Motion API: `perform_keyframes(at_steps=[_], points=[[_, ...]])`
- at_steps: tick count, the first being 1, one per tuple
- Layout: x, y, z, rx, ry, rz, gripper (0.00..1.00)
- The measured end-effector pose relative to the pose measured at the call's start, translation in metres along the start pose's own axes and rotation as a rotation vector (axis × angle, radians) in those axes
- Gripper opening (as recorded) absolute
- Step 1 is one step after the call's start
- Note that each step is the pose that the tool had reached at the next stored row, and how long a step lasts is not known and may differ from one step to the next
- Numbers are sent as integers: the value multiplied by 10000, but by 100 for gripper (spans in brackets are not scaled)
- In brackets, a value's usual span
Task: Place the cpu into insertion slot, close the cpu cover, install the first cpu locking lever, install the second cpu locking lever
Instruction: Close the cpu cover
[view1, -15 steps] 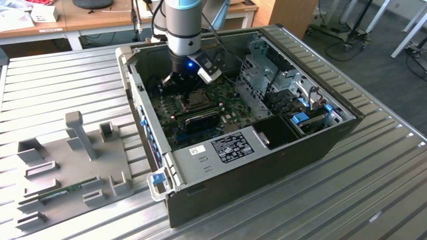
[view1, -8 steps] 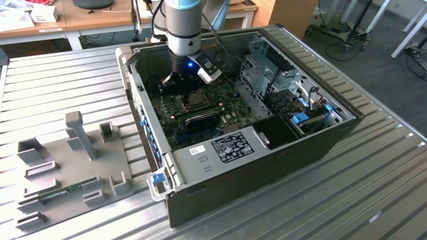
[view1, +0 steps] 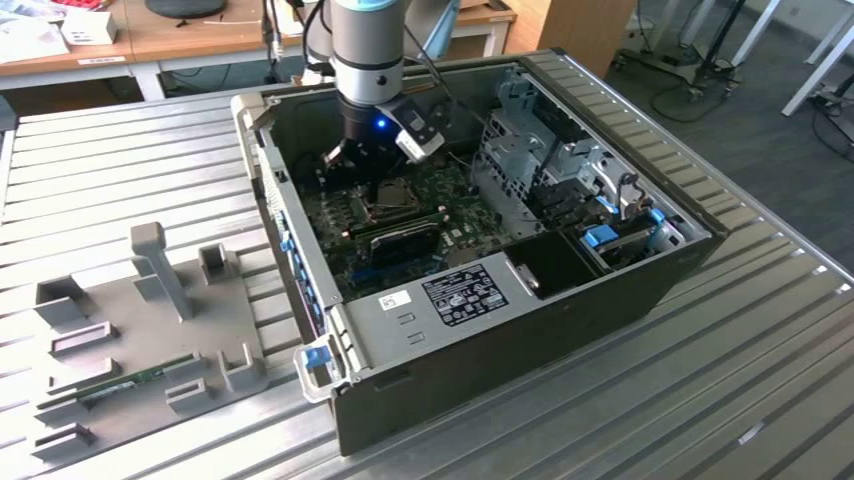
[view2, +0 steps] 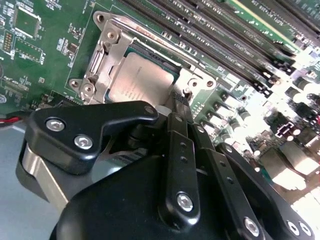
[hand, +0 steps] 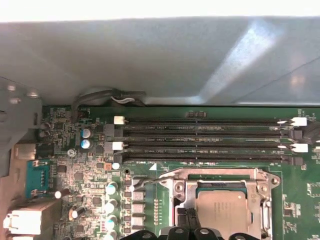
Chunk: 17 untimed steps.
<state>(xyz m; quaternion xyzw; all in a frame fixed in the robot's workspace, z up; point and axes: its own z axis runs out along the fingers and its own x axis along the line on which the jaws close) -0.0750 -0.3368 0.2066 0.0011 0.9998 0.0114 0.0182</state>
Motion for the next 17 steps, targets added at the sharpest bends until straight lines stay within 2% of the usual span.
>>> perform_keyframes(at_steps=[3, 8, 17], points=[[-1, 1, -34, 2, 1, 0, 11], [-15, 1, -36, 3, 2, -1, 11], [-231, 1, -27, 1, 3, 1, 11]])
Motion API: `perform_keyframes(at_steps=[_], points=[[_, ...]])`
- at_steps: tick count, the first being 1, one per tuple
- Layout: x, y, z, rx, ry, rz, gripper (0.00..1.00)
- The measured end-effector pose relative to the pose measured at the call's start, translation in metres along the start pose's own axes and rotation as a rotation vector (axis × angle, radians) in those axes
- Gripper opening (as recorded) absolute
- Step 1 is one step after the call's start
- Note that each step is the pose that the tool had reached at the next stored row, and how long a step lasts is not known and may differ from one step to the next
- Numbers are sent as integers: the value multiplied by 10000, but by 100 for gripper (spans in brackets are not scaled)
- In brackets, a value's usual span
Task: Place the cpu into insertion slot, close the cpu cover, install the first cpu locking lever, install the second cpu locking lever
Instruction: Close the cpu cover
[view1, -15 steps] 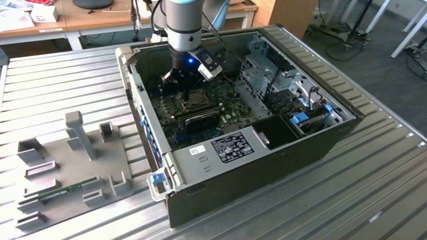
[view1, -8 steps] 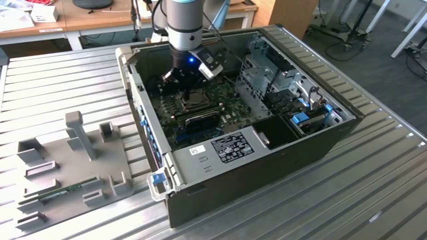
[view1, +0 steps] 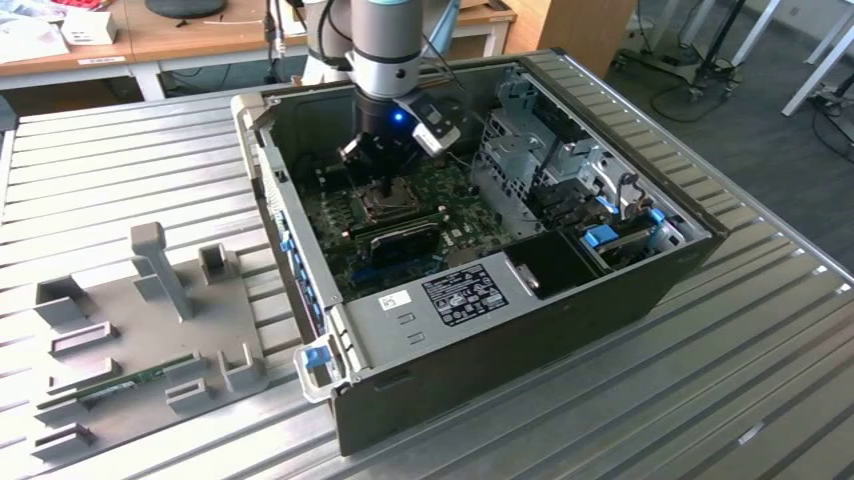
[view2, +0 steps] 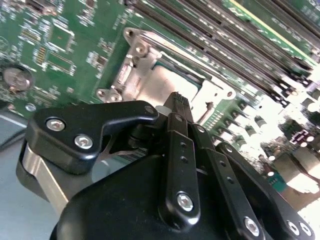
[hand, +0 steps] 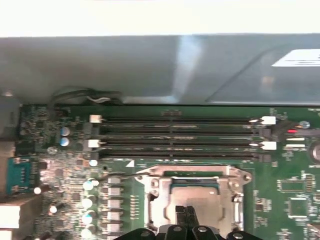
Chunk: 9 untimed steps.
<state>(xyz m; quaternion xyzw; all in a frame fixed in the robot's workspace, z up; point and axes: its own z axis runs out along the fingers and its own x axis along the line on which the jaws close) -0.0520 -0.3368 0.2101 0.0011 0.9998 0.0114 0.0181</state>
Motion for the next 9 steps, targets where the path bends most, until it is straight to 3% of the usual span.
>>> perform_keyframes(at_steps=[4, 9], points=[[-41, 0, -11, 2, 11, -1, 11], [-44, 2, -88, 1, 12, 0, 11]])
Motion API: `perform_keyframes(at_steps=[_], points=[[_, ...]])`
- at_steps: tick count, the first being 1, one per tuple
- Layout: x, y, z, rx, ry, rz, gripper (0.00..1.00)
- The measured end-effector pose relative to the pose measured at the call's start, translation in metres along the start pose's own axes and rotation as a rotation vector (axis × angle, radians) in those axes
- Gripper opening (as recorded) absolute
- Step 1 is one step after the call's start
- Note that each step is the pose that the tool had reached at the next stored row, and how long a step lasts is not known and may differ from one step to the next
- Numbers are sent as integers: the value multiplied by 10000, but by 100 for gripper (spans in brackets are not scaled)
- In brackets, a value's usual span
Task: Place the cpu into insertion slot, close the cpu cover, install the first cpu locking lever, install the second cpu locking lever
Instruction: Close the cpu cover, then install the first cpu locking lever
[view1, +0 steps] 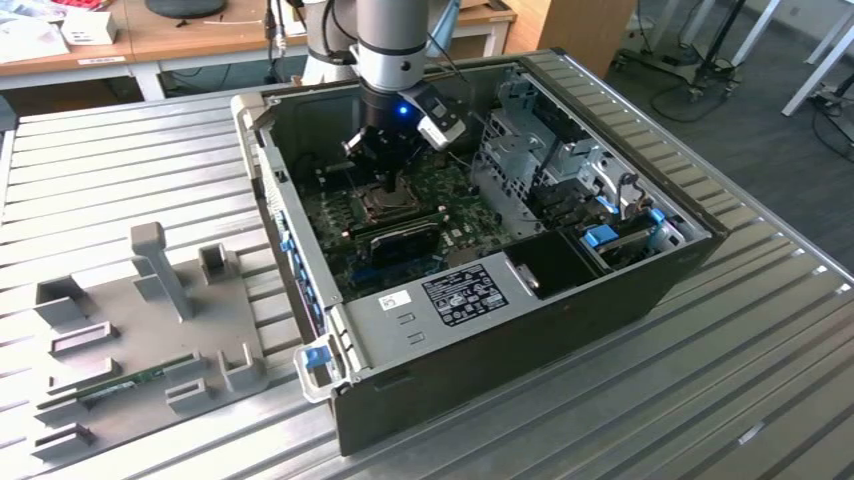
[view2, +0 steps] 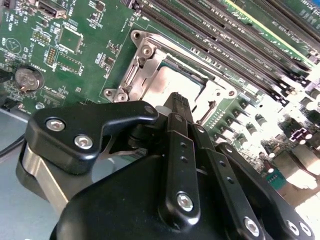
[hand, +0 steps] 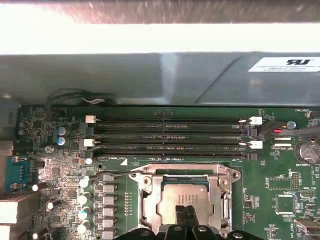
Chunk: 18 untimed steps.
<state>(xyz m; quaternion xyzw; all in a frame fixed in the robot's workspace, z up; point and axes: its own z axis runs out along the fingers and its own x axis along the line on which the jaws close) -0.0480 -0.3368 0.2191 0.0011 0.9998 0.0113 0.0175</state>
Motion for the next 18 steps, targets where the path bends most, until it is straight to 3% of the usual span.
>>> perform_keyframes(at_steps=[3, 5, 18], points=[[-1, 1, -3, -4, -3, 0, 11], [-2, 2, -61, -1, -1, 0, 11], [-4, 3, -104, -1, -1, 0, 11]])
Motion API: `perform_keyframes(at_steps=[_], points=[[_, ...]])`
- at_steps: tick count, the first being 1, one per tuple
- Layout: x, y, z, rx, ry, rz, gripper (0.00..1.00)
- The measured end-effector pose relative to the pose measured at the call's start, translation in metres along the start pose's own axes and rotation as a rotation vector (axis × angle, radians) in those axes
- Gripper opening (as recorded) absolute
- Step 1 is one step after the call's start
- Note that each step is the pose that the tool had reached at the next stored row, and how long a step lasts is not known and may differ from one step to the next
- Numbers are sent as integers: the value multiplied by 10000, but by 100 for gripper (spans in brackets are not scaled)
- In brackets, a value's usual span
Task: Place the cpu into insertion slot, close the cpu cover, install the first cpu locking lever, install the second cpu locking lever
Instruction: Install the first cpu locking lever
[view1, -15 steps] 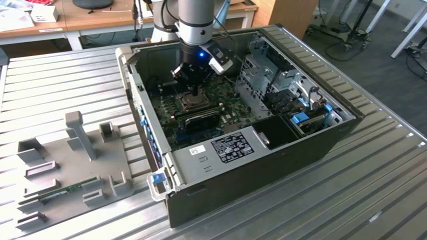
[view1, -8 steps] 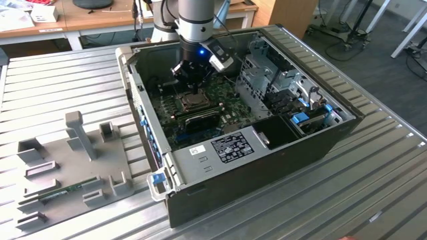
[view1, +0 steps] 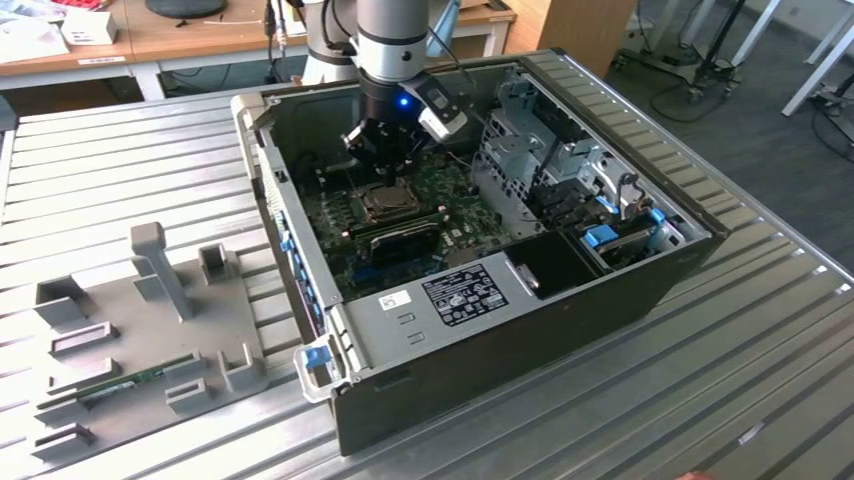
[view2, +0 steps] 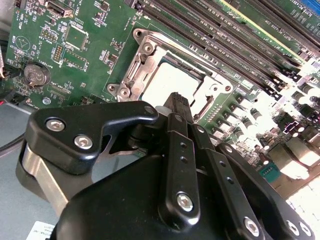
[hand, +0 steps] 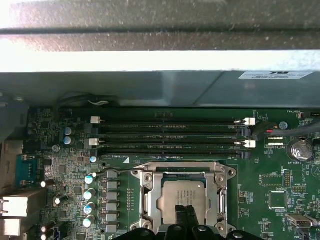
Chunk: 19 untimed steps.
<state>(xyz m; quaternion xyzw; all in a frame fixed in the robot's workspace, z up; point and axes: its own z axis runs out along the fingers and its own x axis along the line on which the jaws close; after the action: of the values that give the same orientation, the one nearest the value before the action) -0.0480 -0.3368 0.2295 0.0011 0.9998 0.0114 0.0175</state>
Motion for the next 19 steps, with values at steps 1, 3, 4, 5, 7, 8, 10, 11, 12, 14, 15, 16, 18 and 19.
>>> perform_keyframes(at_steps=[1, 3, 4, 5, 7, 8, 10, 11, 12, 14, 15, 16, 18, 19], points=[[0, 0, 0, 0, 0, 0, 11], [0, -1, -11, 6, 4, 0, 11], [0, 0, -15, 3, 2, 0, 11], [-1, 0, -18, 1, 0, 0, 11], [-1, 1, -19, -2, -1, 0, 11], [-1, 1, -20, -3, -2, 0, 11], [-1, 1, -22, 0, -1, 0, 11], [-1, 1, -22, 0, 0, -1, 11], [1, 0, -23, 1, 0, -2, 11], [5, 1, -23, 1, 1, 0, 11], [8, 1, -23, 1, 1, 0, 11], [11, 1, -23, 1, 0, 0, 11], [27, 0, -24, 1, 0, 0, 11], [41, 0, -24, 0, 0, -1, 11]])
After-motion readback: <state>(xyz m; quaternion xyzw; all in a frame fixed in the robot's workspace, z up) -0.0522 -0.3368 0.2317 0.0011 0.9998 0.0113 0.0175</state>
